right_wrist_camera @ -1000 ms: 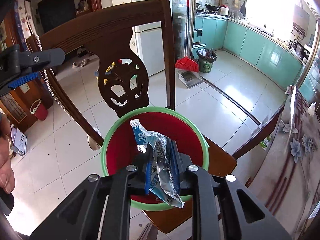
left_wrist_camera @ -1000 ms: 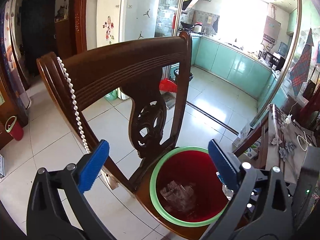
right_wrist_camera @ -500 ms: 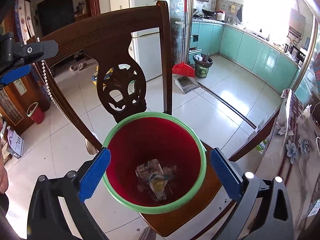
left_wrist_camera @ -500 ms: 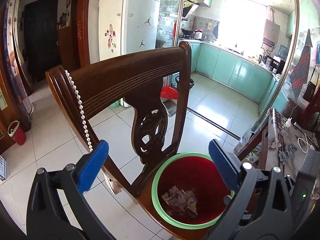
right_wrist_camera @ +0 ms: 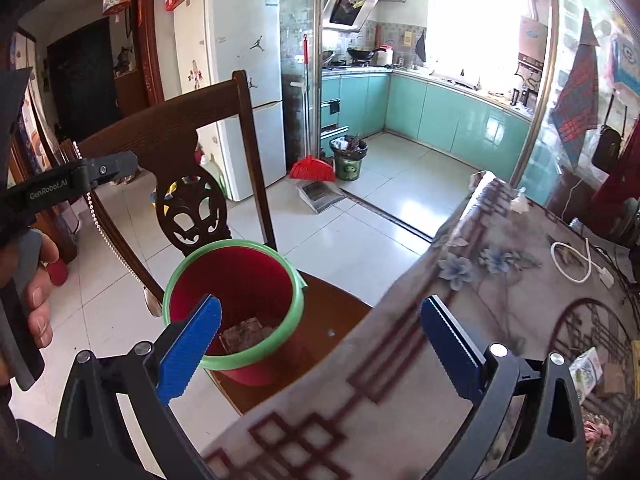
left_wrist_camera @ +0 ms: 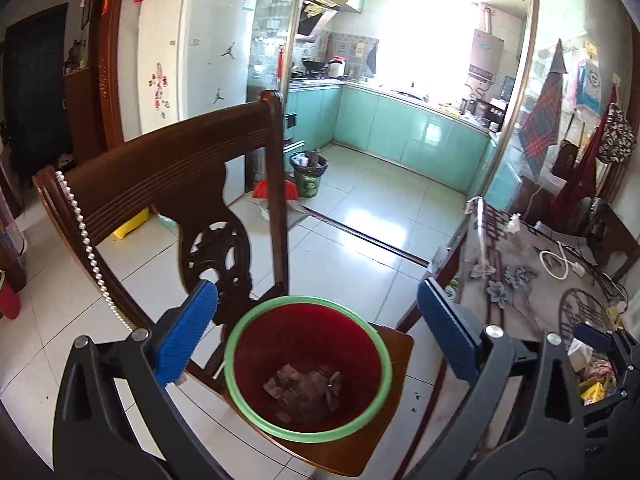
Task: Collect trash
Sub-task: 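Move both tools back over the table toward the yellow drink carton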
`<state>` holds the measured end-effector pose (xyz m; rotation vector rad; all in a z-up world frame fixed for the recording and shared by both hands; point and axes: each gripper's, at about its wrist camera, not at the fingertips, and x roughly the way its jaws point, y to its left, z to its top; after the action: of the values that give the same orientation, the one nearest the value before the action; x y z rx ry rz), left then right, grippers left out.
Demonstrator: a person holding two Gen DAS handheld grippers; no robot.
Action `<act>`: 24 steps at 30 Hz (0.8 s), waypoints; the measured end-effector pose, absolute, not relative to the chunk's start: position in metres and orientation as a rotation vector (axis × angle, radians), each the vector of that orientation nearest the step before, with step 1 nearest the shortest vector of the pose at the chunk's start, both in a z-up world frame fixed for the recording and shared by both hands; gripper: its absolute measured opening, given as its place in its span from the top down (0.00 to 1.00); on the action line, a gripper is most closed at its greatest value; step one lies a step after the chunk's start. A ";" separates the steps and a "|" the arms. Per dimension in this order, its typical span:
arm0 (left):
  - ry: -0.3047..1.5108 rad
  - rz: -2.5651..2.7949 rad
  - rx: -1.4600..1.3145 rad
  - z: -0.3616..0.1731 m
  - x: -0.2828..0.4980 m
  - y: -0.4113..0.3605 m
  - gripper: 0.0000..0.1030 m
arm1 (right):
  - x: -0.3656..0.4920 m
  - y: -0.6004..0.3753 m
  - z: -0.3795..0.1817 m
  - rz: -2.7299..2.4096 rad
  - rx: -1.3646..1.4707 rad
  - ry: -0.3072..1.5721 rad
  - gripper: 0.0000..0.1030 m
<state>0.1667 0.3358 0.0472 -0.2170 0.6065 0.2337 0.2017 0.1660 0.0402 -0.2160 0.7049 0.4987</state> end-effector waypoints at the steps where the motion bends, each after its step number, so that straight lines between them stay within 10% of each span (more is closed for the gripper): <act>1: 0.605 0.209 -0.213 0.050 0.168 0.323 0.05 | 0.196 0.149 0.045 0.480 -0.213 0.696 0.06; 24: 0.732 -0.471 0.068 0.029 0.161 -0.014 0.05 | 0.091 -0.166 0.046 0.013 -0.096 0.723 0.06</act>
<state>0.1605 -0.0145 0.0286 0.0685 0.7318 -0.4714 0.0908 -0.1664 0.0457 -0.0961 0.7228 0.0135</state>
